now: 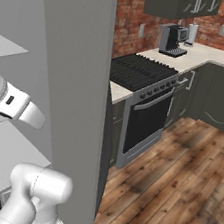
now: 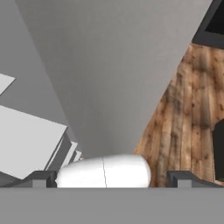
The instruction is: Take the bottled waters from the counter and place them in the freezer to freeze. Close the freezer door after placing the bottles.
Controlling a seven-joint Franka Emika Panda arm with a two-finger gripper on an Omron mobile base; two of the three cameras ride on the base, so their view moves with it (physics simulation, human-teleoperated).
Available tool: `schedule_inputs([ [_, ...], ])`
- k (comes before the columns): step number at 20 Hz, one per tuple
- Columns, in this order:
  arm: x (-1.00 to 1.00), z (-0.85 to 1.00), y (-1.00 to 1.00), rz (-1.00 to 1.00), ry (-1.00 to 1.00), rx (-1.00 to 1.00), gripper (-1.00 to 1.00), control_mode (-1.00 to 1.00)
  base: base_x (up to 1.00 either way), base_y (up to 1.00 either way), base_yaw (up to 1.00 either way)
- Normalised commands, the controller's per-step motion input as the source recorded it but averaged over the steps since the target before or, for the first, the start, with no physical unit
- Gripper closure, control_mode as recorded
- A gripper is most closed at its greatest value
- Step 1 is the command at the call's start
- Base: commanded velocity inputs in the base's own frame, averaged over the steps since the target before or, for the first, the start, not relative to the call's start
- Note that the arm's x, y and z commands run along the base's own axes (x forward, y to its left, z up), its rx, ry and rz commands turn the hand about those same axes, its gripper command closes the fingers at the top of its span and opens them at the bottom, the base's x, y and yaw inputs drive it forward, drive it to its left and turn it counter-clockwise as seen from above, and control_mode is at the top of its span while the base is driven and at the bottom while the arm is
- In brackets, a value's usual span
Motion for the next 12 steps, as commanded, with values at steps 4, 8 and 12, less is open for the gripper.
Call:
schedule_inputs([
  [4, 0.0, -0.21, 0.02, 0.03, 0.03, 0.05, -1.0, -1.0, 0.0, 0.0, 0.0],
  [8, 0.0, -0.3, 0.0, 0.08, 0.13, 0.08, -1.0, -1.0, 0.0, 0.0, 0.0],
  [12, 0.0, -0.2, 0.0, 0.03, 0.17, 0.0, -1.0, -1.0, 0.0, 0.0, 0.0],
])
